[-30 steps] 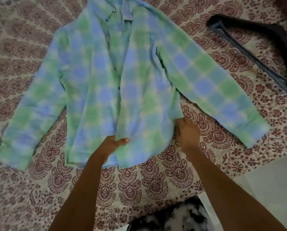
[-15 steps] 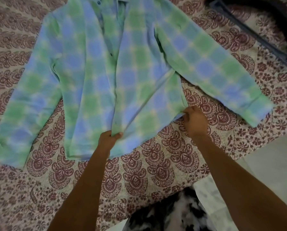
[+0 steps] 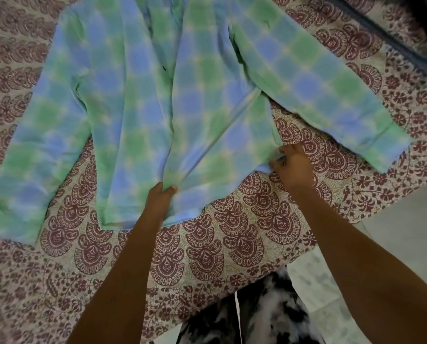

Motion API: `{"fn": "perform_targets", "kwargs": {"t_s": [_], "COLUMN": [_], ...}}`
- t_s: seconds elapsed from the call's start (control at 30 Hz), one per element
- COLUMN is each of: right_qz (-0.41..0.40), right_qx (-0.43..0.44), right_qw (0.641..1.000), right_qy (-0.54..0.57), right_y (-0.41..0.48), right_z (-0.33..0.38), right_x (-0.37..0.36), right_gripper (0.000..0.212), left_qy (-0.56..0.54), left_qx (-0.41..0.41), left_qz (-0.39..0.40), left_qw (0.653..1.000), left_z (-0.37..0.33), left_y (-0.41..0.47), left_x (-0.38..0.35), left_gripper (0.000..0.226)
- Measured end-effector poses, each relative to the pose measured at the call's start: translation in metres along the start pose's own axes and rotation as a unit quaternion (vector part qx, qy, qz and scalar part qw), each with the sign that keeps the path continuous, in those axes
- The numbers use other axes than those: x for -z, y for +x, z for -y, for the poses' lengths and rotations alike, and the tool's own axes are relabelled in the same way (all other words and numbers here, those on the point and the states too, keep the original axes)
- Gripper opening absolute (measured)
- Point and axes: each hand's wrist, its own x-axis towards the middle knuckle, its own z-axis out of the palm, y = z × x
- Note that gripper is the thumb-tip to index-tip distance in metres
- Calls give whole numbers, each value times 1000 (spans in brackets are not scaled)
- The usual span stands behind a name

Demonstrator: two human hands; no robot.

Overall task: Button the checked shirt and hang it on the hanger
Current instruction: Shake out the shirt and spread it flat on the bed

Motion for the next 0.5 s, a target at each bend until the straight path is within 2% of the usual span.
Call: {"fn": "perform_targets", "kwargs": {"t_s": [0.13, 0.23, 0.37, 0.43, 0.5], "right_qz": [7, -34, -80, -71, -61], "right_qx": [-4, 2, -38, -4, 70], "right_qw": [999, 997, 995, 996, 992], "right_qy": [-48, -73, -42, -52, -90], "right_y": [0, -1, -2, -4, -7], "right_z": [5, 6, 2, 1, 2], "right_x": [-3, -3, -1, -1, -2], "right_gripper": [32, 21, 20, 17, 17], "left_qy": [13, 9, 41, 52, 57], "left_qx": [-18, -28, -51, -55, -53], "left_qz": [5, 7, 14, 19, 23], "left_qw": [1000, 1000, 998, 997, 997], "left_z": [-1, -2, 6, 11, 14], "left_y": [4, 5, 2, -2, -4], "left_x": [10, 12, 11, 8, 6], "left_gripper": [27, 26, 25, 24, 26]}}
